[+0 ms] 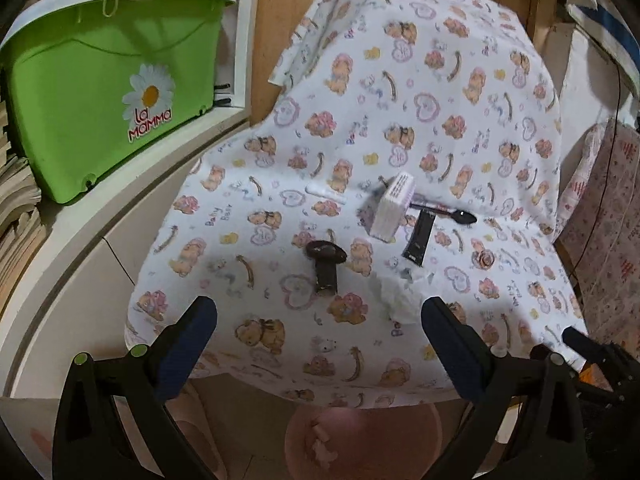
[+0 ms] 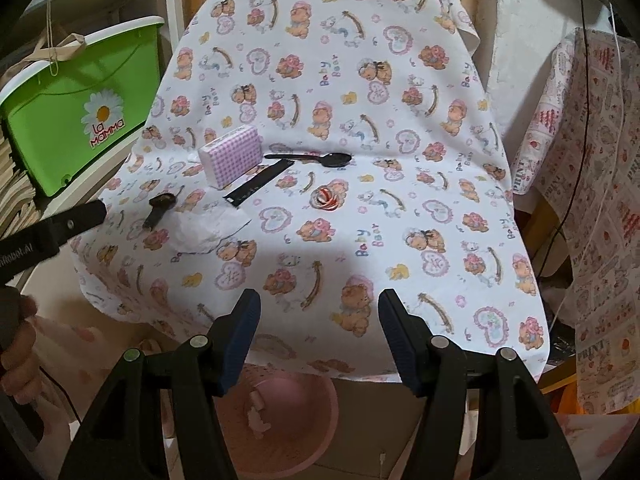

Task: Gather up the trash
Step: 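Move both tools back up over the table items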

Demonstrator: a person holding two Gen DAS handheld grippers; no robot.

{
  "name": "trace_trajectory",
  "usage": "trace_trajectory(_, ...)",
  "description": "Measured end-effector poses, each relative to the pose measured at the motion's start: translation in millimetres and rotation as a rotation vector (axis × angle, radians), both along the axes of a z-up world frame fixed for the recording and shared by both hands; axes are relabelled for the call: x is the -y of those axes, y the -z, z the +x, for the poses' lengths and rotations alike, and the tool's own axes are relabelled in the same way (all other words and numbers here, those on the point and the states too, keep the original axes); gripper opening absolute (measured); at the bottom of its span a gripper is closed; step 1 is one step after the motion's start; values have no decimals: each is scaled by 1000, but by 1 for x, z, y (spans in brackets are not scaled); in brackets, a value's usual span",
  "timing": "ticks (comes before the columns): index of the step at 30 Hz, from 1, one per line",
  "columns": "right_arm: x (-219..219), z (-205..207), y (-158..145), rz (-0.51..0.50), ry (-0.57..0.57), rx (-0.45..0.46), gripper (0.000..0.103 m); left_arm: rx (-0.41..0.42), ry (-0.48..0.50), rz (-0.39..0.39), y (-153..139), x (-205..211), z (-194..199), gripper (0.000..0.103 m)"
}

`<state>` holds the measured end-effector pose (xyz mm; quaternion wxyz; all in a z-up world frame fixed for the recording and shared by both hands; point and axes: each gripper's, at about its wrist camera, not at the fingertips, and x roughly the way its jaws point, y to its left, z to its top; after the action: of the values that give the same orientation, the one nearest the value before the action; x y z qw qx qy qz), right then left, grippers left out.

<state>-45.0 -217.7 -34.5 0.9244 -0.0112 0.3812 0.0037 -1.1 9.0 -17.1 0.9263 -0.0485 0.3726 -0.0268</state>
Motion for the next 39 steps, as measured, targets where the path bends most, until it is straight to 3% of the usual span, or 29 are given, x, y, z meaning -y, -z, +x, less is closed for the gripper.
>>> trace_trajectory(7, 4, 4, 4, -8, 18, -9, 64, -14, -30, 34, 12, 9, 5, 99)
trace_trajectory(10, 6, 6, 6, -4, 26, -17, 64, -54, 15, 35, 21, 15, 11, 99)
trace_trajectory(16, 10, 10, 10, -3, 43, -31, 64, -24, 131, 20, 23, 38, 14, 97)
trace_trajectory(22, 13, 14, 12, 3, 60, -38, 64, -37, 177, 40, 34, 60, 32, 73)
trace_trajectory(29, 15, 15, 12, -4, 72, -32, 65, -75, 123, -2, 47, 62, 45, 72)
trace_trajectory(35, 22, 14, 12, -2, 90, -30, 65, -98, 151, -50, 50, 69, 49, 39)
trace_trajectory(39, 29, 15, 13, 8, 107, -35, 65, -109, 171, -68, 49, 72, 48, 24)
